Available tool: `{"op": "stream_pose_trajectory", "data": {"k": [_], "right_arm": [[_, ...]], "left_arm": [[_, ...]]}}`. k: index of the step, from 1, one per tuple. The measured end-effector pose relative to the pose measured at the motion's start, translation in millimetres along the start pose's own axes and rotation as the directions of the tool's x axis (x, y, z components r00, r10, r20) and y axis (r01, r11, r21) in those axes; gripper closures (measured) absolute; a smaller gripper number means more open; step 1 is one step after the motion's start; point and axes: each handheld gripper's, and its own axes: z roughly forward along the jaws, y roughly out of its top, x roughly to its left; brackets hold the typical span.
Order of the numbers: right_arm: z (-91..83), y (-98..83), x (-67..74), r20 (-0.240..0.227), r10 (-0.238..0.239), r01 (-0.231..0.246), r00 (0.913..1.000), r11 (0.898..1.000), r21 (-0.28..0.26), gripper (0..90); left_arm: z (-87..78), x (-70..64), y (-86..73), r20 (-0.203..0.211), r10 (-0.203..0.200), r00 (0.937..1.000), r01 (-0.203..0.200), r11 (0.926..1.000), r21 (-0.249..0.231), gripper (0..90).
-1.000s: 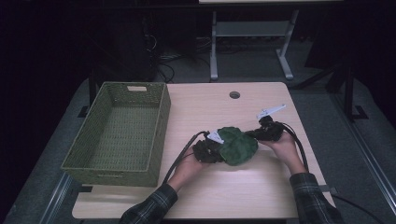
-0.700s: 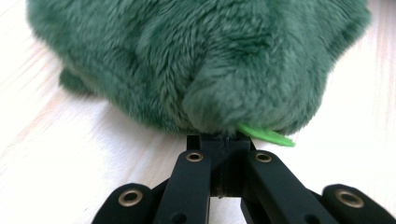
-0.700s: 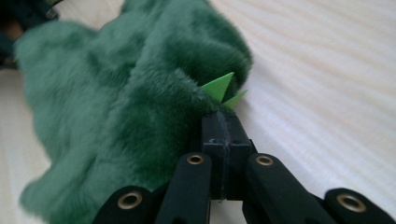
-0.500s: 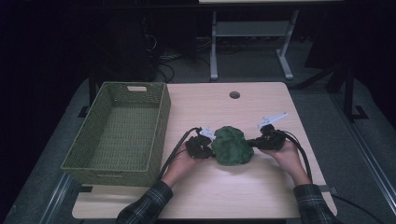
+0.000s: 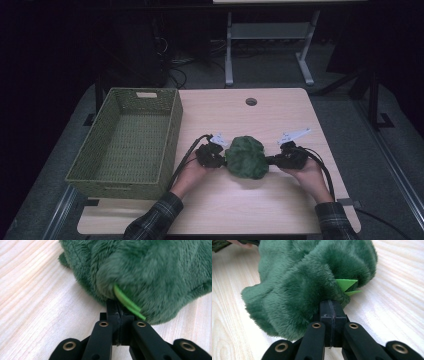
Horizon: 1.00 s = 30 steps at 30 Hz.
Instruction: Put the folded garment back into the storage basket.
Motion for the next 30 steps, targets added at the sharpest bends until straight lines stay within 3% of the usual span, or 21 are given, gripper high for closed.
{"op": "stream_pose_trajectory", "data": {"k": [3,6,9,11,12,13,15,16,17,18,21,24,30], "right_arm": [[-8.9,-8.1,2.5,0.039,0.005,-0.003,0.9992,0.999,-0.051,84.9],[-12.5,-13.2,2.9,0.065,0.016,-0.013,0.9977,0.999,-0.047,76.9],[-19.7,-25.0,2.1,0.132,0.03,-0.021,0.9908,0.997,-0.072,64.0],[-24.4,-33.4,0.1,0.18,0.062,-0.049,0.9818,0.996,-0.074,56.6],[-27.6,-38.1,-0.7,0.182,0.08,-0.065,0.98,0.994,-0.088,53.2],[-30.6,-42.1,-1.9,0.198,0.09,-0.072,0.9761,0.993,-0.094,47.8],[-36.7,-49.7,-3.2,0.229,0.098,-0.073,0.9684,0.991,-0.116,37.8],[-39.4,-55.6,-3.8,0.259,0.118,-0.092,0.9586,0.99,-0.11,22.9],[-39.4,-55.6,-3.8,0.259,0.118,-0.092,0.9586,0.99,-0.11,22.9],[-38.8,-57.7,-3.6,0.269,0.131,-0.11,0.9542,0.99,-0.094,16.3],[-33.1,-63.9,-2.3,0.321,0.109,-0.095,0.9407,0.994,-0.06,1.3],[-25.6,-67.3,-1.6,0.341,0.092,-0.085,0.9354,0.996,-0.034,1.1],[-19.8,-68.0,-0.9,0.334,0.085,-0.078,0.9389,0.996,-0.034,1.0]], "left_arm": [[-4.2,-1.9,-2.4,-0.001,-0.003,1.0,0.003,1.0,0.004,85.9],[-11.9,-5.1,-4.3,-0.01,0.007,0.9999,-0.007,0.9999,0.014,83.9],[-18.5,-9.8,-6.5,-0.02,0.007,0.9998,-0.007,0.9996,0.026,75.2],[-22.8,-13.4,-7.5,-0.017,0.014,0.9998,-0.013,0.9994,0.03,68.0],[-25.5,-14.3,-7.2,-0.019,0.035,0.9992,-0.035,0.9986,0.041,64.5],[-26.8,-17.0,-7.0,-0.02,0.024,0.9995,-0.024,0.9993,0.028,60.3],[-31.3,-18.5,-5.2,-0.022,0.044,0.9988,-0.044,0.9986,0.029,52.3],[-34.8,-19.1,-2.8,-0.011,0.036,0.9993,-0.036,0.9993,0.013,46.1],[-34.8,-19.1,-2.8,-0.011,0.036,0.9993,-0.036,0.9993,0.013,42.3],[-35.8,-19.6,-1.0,0.003,0.021,0.9998,-0.021,0.9998,0.002,42.3],[-38.8,-22.4,5.1,0.011,0.046,0.9989,-0.046,0.9989,-0.015,32.5],[-39.7,-22.9,9.8,0.005,0.059,0.9982,-0.059,0.9976,-0.036,22.1],[-36.3,-16.3,17.7,0.007,0.085,0.9963,-0.085,0.9936,-0.075,18.5]]}}
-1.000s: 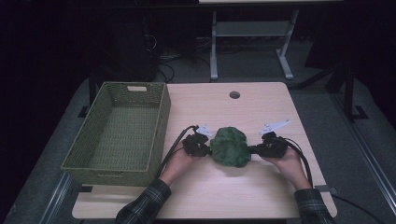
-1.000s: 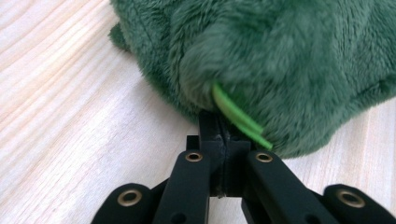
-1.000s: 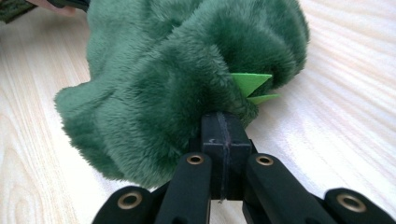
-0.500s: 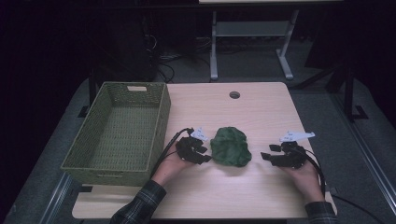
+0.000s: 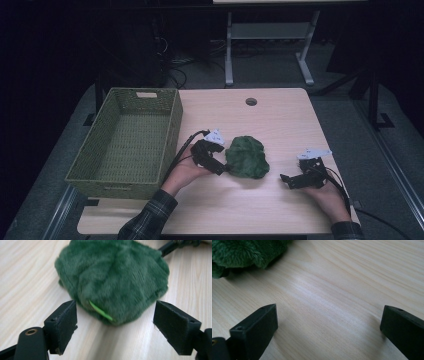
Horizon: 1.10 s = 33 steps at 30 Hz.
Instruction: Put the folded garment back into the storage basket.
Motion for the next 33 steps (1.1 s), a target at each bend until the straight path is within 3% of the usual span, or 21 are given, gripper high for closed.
{"op": "stream_pose_trajectory", "data": {"k": [4,13,16,26,33], "right_arm": [[1.7,-2.6,0.8,-0.003,-0.001,0.001,1.0,0.999,-0.035,1.0],[1.7,-2.7,0.7,-0.003,-0.002,0.002,1.0,0.999,-0.036,1.1],[1.8,-2.6,0.8,-0.002,0.0,0.0,1.0,0.999,-0.036,1.1],[2.0,-2.4,0.7,0.001,0.004,-0.004,1.0,0.999,-0.035,1.1],[2.0,-2.3,0.5,0.002,0.005,-0.004,1.0,0.999,-0.034,1.1]], "left_arm": [[9.0,2.7,6.7,0.012,0.008,0.9999,-0.008,0.9998,-0.017,16.4],[24.8,7.2,16.5,0.048,0.076,0.996,-0.074,0.9968,-0.031,13.6],[28.5,9.3,16.9,0.054,0.079,0.9954,-0.078,0.9965,-0.029,13.6],[49.7,11.8,6.6,0.076,0.088,0.9932,-0.091,0.995,0.041,13.3],[61.3,9.8,3.8,0.068,0.102,0.9924,-0.108,0.9908,0.082,13.1]]}}
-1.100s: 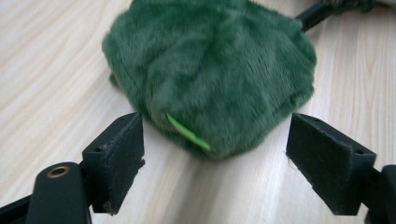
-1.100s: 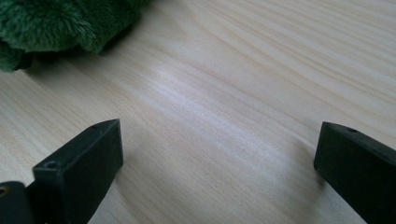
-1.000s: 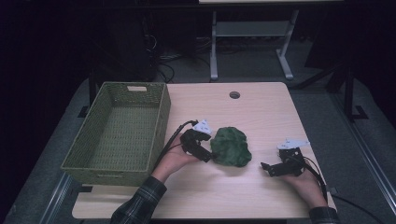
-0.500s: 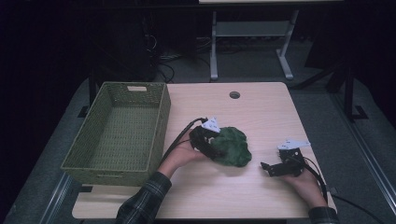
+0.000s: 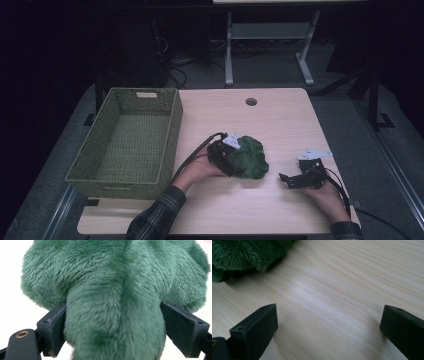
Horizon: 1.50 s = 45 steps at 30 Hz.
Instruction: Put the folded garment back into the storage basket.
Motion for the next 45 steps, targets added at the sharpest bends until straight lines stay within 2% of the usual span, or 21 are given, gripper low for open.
{"op": "stream_pose_trajectory", "data": {"k": [5,11,12,13,14,17,18,21,22,27,30,33,37,45], "right_arm": [[0.0,0.1,-0.1,0.001,0.001,-0.001,1.0,1.0,0.0,1.2],[-0.1,0.0,-0.2,0.004,0.003,-0.003,1.0,1.0,0.001,1.4],[0.0,0.0,-0.3,0.005,0.003,-0.003,1.0,1.0,0.001,1.3],[-0.1,0.1,-0.1,0.005,0.005,-0.005,1.0,1.0,0.002,1.4],[-0.1,0.0,-0.1,0.005,0.005,-0.005,1.0,1.0,0.002,1.4],[-0.1,0.0,-0.2,0.005,0.004,-0.004,1.0,1.0,0.001,1.4],[-0.1,0.0,-0.1,0.005,0.005,-0.005,1.0,1.0,0.002,1.4],[-0.1,0.0,-0.1,0.005,0.006,-0.006,1.0,1.0,0.002,1.4],[-0.1,0.0,-0.1,0.005,0.006,-0.006,1.0,1.0,0.002,1.4],[-0.1,0.0,-0.2,0.006,0.005,-0.005,1.0,1.0,0.002,1.4],[-0.1,0.0,-0.2,0.006,0.005,-0.005,1.0,1.0,0.002,1.5],[-0.1,0.1,-0.2,0.005,0.006,-0.006,1.0,1.0,0.002,1.4],[-0.2,0.0,-0.2,0.005,0.006,-0.006,1.0,1.0,0.002,1.4],[-0.2,-0.1,-0.2,0.004,0.006,-0.006,1.0,1.0,0.001,1.4]], "left_arm": [[6.8,-0.6,-1.6,-0.005,0.017,0.9998,-0.017,0.9992,0.037,13.4],[7.6,-0.9,-2.0,-0.007,0.023,0.9997,-0.023,0.9991,0.035,16.6],[6.8,-0.8,-2.4,-0.006,0.031,0.9995,-0.03,0.9991,0.029,19.1],[5.5,-1.4,-4.0,-0.003,0.032,0.9995,-0.032,0.9994,0.013,26.7],[4.8,-1.6,-4.4,-0.005,0.032,0.9995,-0.032,0.9995,0.009,30.2],[4.1,-2.3,-3.9,-0.004,0.026,0.9997,-0.026,0.9996,0.005,37.1],[2.9,-3.6,-2.9,0.001,0.026,0.9997,-0.026,0.9996,0.012,44.8],[2.2,-4.4,-1.9,0.008,0.023,0.9997,-0.023,0.9996,0.018,56.6],[1.8,-4.7,-1.3,0.009,0.023,0.9997,-0.023,0.9995,0.022,56.6],[0.6,-3.5,-2.0,0.033,-0.013,0.9994,0.013,0.9997,0.02,71.1],[0.0,-2.1,-3.9,0.045,-0.045,0.9979,0.045,0.999,0.007,74.0],[-1.7,0.1,-5.2,0.06,-0.061,0.9963,0.061,0.9982,0.004,75.0],[-5.5,0.3,-3.8,0.052,-0.07,0.9962,0.07,0.9975,0.008,75.7],[-20.5,-2.0,3.9,0.036,-0.105,0.9938,0.105,0.9943,-0.015,75.9]]}}
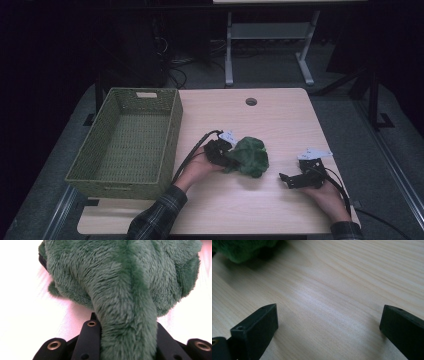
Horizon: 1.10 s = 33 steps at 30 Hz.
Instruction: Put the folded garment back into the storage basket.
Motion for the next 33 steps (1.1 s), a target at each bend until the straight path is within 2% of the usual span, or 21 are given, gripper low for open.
{"op": "stream_pose_trajectory", "data": {"k": [5,7,9,16,23,29,30,31,33], "right_arm": [[0.0,0.0,-0.1,0.0,-0.001,0.001,1.0,1.0,0.0,1.5],[0.1,0.0,-0.1,0.0,-0.001,0.001,1.0,1.0,0.0,1.4],[0.1,0.0,-0.1,0.001,-0.002,0.002,1.0,1.0,-0.001,1.5],[-0.1,0.0,0.2,0.0,0.002,-0.002,1.0,1.0,0.002,1.5],[0.1,-0.1,0.2,0.001,0.004,-0.004,1.0,1.0,0.0,1.3],[1.3,0.8,0.1,0.015,0.011,-0.011,0.9998,1.0,0.004,0.0],[1.5,1.0,0.1,0.017,0.014,-0.014,0.9998,1.0,0.004,0.0],[1.6,1.0,0.1,0.018,0.015,-0.015,0.9997,1.0,0.004,0.0],[1.6,1.0,0.2,0.018,0.015,-0.015,0.9997,1.0,0.004,0.0]], "left_arm": [[-16.4,-6.0,8.7,-0.008,-0.012,0.9999,0.012,0.9999,-0.011,75.7],[-22.7,-8.6,12.7,-0.026,-0.007,0.9996,0.007,0.9999,-0.015,75.7],[-29.7,-10.0,16.7,-0.038,-0.02,0.9991,0.02,0.9997,-0.013,75.7],[-53.9,-10.0,26.0,-0.048,-0.028,0.9985,0.027,0.9995,-0.016,75.5],[-80.4,-9.1,29.6,-0.085,-0.058,0.9947,0.055,0.9979,-0.033,75.5],[-103.2,-9.2,30.0,-0.117,-0.051,0.9918,0.049,0.9985,-0.026,75.5],[-107.2,-9.0,29.5,-0.121,-0.06,0.9908,0.056,0.9978,-0.034,75.5],[-116.1,-8.3,28.3,-0.132,-0.061,0.9894,0.057,0.9978,-0.034,75.5],[-120.6,-7.4,27.6,-0.14,-0.057,0.9885,0.053,0.998,-0.033,75.5]]}}
